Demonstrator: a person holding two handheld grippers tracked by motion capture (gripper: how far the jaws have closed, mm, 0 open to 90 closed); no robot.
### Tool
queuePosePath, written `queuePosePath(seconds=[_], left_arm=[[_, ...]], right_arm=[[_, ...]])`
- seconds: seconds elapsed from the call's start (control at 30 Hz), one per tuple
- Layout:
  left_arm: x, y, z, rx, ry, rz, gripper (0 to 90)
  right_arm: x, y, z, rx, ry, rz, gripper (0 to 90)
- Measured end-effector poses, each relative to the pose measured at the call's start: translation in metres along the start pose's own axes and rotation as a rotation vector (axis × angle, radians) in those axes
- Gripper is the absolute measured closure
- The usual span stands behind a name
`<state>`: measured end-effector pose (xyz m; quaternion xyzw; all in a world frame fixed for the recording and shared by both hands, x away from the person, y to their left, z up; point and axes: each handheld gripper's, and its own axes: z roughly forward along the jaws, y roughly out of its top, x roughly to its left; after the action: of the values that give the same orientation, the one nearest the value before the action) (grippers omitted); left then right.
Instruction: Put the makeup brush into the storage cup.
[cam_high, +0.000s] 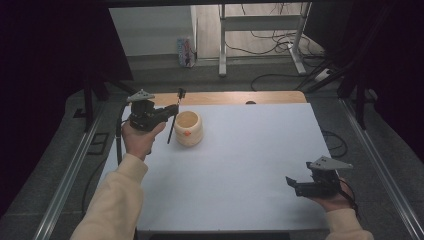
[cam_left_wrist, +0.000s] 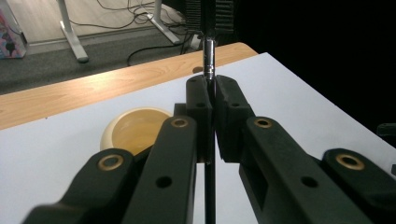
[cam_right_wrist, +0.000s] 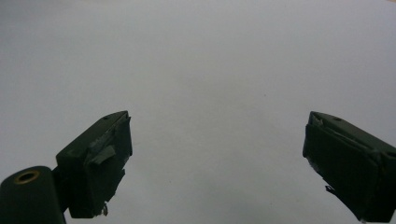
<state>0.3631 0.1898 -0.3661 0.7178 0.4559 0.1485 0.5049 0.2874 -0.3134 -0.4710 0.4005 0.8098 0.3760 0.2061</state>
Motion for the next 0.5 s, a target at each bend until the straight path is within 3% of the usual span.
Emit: queuePosePath(seconds=[0.5], left_arm=[[0.0063,0.0039,0.0064,-0.019,0.008,0.010,86.1]], right_arm=[[-0.0004,-0.0004,0.0002,0.004,-0.001,0.000,8.5]])
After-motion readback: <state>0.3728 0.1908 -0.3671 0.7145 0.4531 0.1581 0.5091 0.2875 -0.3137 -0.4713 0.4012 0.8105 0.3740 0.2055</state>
